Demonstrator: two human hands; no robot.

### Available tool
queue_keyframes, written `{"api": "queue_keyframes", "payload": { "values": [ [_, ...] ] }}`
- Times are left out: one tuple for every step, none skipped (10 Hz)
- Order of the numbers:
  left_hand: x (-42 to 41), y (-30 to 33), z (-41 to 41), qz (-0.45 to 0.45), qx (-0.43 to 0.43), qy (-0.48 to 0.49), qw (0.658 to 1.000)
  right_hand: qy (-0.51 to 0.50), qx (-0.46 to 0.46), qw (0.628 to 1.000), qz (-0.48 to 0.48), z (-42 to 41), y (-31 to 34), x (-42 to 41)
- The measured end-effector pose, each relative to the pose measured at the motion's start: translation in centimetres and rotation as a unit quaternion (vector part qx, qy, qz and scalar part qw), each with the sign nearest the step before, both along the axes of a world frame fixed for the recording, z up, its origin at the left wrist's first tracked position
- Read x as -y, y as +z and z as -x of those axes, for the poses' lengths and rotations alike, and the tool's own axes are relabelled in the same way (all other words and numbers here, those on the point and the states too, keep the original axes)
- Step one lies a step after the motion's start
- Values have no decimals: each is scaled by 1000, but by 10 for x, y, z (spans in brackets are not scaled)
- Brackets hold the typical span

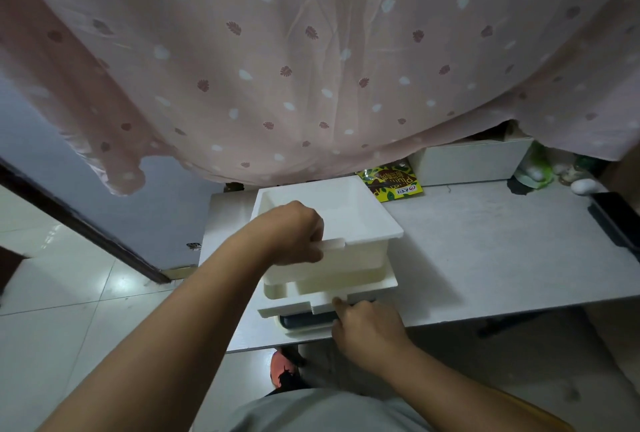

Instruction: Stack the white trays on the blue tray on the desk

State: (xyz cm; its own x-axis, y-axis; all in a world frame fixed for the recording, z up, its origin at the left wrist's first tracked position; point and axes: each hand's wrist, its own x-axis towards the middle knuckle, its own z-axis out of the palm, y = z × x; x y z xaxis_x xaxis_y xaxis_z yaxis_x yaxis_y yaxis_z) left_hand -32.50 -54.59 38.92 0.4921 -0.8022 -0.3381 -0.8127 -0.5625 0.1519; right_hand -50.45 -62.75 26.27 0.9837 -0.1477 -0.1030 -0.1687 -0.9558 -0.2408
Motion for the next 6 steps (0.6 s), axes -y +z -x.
{"api": "queue_keyframes", "payload": {
  "values": [
    [-4, -13, 8, -15, -12, 3, 1000, -5, 10, 1000, 5, -2, 2, -1],
    [-8, -31, 15, -8, 5, -3, 1000, -11, 42, 999, 19, -1, 2, -4],
    [-13, -43, 20, -5, 20, -8, 1000, 5, -9, 999, 53, 3, 6, -6],
    [-15, -49, 21, -2, 16, -5, 1000, -3, -34, 997, 68, 6, 3, -8],
    [-16, -48, 24, -8, 15, 3, 1000, 3, -23, 999, 43, 9, 5, -9],
    [-18, -42, 19, 13, -14, 34, 999, -14, 10, 1000, 2, 6, 14, -3]
  ]
}}
